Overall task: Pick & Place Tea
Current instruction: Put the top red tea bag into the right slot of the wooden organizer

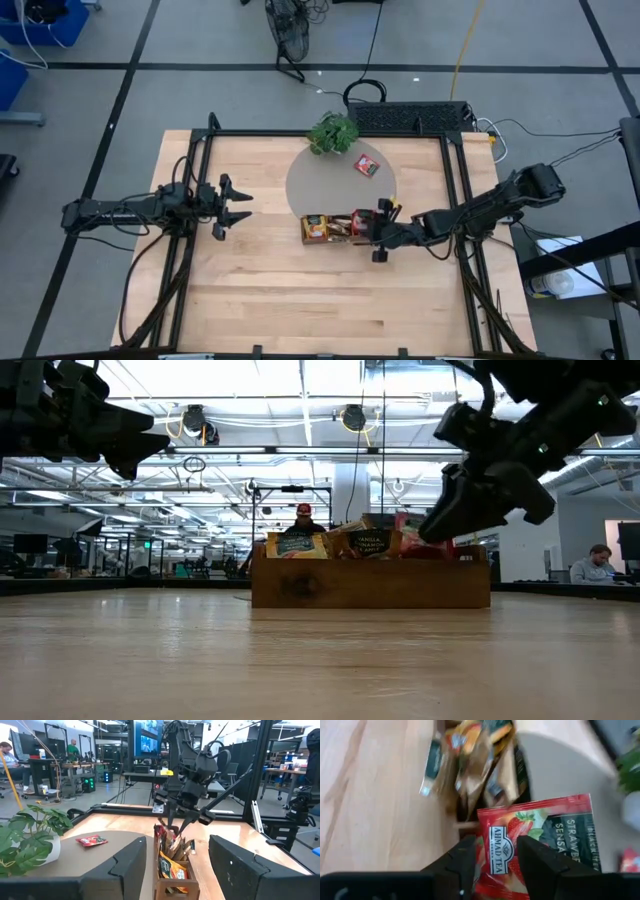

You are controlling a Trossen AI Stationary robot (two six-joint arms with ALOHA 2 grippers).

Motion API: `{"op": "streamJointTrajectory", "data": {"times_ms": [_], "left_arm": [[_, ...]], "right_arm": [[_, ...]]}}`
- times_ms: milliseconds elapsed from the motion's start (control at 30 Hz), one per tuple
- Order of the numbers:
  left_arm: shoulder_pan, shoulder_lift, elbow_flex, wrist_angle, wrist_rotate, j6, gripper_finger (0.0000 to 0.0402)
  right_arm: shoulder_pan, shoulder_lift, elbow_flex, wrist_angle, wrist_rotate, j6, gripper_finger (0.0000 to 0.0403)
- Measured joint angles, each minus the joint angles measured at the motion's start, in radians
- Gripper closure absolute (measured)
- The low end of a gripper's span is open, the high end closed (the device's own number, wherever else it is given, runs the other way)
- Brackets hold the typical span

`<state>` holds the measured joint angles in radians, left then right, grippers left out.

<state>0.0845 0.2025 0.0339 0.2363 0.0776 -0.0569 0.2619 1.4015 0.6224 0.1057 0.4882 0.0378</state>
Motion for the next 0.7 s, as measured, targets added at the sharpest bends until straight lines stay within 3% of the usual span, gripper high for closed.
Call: {"op": "streamJointTrajectory", "data": {"times_ms": [167, 367, 467, 567, 700], "left_arm": [[0.000, 0.000, 0.000, 0.000, 0.000, 0.000, 0.0188], [0.000, 0.000, 0.000, 0.000, 0.000, 0.000, 0.0188], [0.000, 0.000, 0.000, 0.000, 0.000, 0.000, 0.0188], [0.000, 0.000, 0.000, 0.000, 0.000, 0.000, 0.0188], [0.000, 0.000, 0.000, 0.000, 0.000, 0.000, 0.0188]], "right_arm": [[0.000, -0.014, 0.000, 0.106, 0.059, -0.061, 0.0265], [0.002, -0.015, 0.005, 0.197, 0.050, -0.171, 0.0284], [0.002, -0.014, 0.066, 0.047, -0.013, -0.200, 0.0326], [0.001, -0.014, 0.197, -0.215, -0.110, -0.169, 0.0387], [-0.010, 0.010, 0.312, -0.462, -0.180, -0.122, 0.0400]]}}
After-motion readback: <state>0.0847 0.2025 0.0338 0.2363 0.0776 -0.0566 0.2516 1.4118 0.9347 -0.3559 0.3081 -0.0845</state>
